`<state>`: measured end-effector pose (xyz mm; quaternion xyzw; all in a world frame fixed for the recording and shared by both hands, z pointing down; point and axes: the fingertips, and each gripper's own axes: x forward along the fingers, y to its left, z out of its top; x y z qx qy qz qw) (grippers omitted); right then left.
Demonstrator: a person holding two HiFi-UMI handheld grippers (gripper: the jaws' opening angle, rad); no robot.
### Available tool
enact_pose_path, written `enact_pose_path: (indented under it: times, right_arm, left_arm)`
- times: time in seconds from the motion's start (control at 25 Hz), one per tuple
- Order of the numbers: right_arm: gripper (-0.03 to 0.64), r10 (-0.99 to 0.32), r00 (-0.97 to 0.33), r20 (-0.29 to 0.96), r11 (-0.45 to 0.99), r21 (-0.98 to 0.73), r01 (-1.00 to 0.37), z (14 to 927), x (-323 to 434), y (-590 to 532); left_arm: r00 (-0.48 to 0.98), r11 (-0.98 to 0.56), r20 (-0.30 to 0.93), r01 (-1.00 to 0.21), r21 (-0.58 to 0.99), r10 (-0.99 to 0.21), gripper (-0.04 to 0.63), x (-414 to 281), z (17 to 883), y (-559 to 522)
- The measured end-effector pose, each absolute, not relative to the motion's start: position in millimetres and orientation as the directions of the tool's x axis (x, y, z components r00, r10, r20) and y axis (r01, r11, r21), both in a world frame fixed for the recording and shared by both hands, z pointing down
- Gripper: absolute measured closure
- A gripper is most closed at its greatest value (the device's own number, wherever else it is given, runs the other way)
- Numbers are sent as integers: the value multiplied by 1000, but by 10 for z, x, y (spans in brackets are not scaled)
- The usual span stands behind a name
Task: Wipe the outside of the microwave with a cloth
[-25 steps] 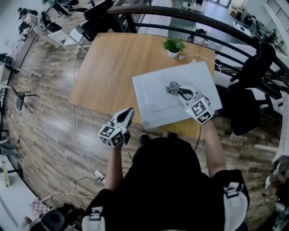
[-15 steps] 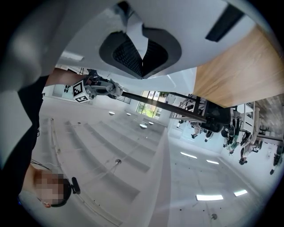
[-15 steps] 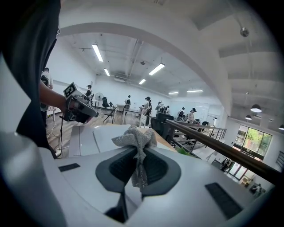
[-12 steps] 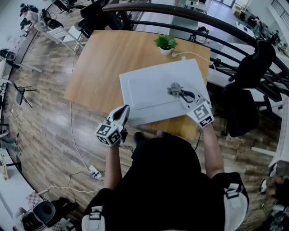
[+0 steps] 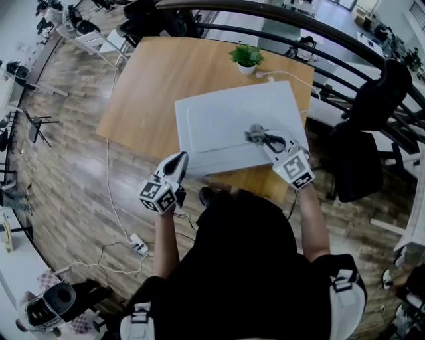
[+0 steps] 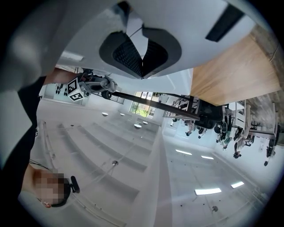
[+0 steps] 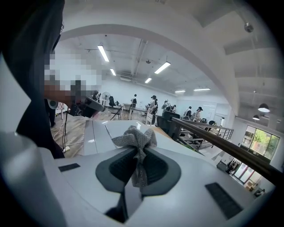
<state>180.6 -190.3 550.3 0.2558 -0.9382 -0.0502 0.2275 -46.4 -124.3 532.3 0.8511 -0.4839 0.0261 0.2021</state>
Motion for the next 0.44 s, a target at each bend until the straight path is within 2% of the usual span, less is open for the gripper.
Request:
enact_pose_path:
  times: [0.44]
  right_arm:
    - [586,-473,-786,398,880,261,-397,5458,1710,-1808]
  left_arm:
    - [526,-447,227,-835,320,-820,592,-441,5297,-1147]
